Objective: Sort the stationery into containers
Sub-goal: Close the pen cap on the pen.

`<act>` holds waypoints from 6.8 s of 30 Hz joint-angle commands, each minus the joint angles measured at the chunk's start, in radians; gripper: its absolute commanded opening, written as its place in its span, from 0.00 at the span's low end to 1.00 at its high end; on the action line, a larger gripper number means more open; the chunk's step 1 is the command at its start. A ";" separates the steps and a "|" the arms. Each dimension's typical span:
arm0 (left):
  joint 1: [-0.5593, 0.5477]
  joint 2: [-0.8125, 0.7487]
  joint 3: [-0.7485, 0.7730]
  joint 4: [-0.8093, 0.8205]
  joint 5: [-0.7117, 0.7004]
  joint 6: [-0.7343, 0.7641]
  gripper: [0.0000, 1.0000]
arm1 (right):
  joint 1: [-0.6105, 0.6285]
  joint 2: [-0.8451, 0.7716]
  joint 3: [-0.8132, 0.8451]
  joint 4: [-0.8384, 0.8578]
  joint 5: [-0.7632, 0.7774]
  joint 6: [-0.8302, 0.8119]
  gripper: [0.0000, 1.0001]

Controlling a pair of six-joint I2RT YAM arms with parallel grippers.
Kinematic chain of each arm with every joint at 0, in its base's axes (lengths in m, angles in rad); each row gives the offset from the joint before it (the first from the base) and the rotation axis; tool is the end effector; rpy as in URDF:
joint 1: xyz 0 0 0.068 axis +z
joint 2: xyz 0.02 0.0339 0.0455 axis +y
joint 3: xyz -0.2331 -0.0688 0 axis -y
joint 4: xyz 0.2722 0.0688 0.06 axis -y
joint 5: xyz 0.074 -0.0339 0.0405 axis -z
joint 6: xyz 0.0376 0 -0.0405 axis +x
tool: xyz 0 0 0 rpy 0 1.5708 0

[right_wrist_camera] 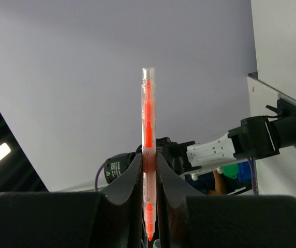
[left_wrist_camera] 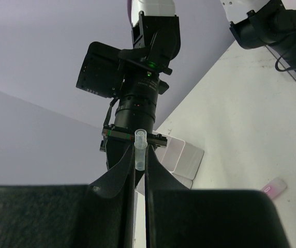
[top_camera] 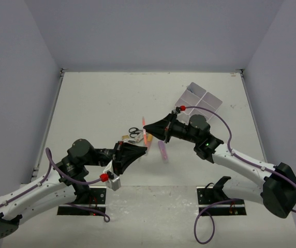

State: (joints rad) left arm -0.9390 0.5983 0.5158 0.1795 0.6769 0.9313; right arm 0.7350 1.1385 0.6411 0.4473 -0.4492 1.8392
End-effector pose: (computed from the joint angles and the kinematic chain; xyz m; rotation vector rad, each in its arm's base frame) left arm 0.1029 -0.1805 0.2922 1.4627 0.3979 -0.5034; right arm 0.2101 0.2119 0.2426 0.7379 2.0984 2.1237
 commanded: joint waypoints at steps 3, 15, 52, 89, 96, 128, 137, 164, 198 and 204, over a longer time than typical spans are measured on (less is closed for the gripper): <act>-0.003 0.004 0.044 -0.024 -0.009 0.056 0.00 | 0.007 -0.023 0.045 0.068 -0.036 0.002 0.00; -0.003 0.003 0.097 -0.051 0.021 0.066 0.00 | 0.007 -0.019 0.042 0.052 -0.017 -0.001 0.00; -0.003 0.036 0.094 -0.056 0.054 0.079 0.00 | 0.008 -0.034 0.043 0.054 -0.024 -0.001 0.00; -0.003 0.004 0.143 -0.137 0.037 0.116 0.00 | 0.006 -0.013 0.038 0.073 -0.031 0.006 0.00; -0.003 -0.010 0.156 -0.191 0.052 0.147 0.00 | 0.006 -0.003 0.042 0.080 -0.042 0.010 0.00; -0.003 0.073 0.244 -0.328 0.079 0.244 0.00 | 0.006 0.008 0.045 0.058 -0.049 0.024 0.00; -0.003 0.062 0.238 -0.345 0.064 0.245 0.00 | 0.006 0.004 0.041 0.050 -0.042 0.023 0.00; -0.003 0.048 0.224 -0.335 0.036 0.237 0.00 | 0.003 -0.027 0.041 0.024 -0.022 0.005 0.00; -0.003 0.065 0.260 -0.329 0.050 0.246 0.00 | 0.003 0.000 0.046 0.029 -0.023 0.000 0.00; -0.004 0.072 0.255 -0.330 0.052 0.247 0.00 | 0.003 0.000 0.046 0.032 -0.026 0.000 0.00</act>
State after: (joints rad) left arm -0.9390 0.6685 0.7334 -0.1726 0.7315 1.1488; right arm 0.7391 1.1385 0.6411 0.4675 -0.4881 1.8538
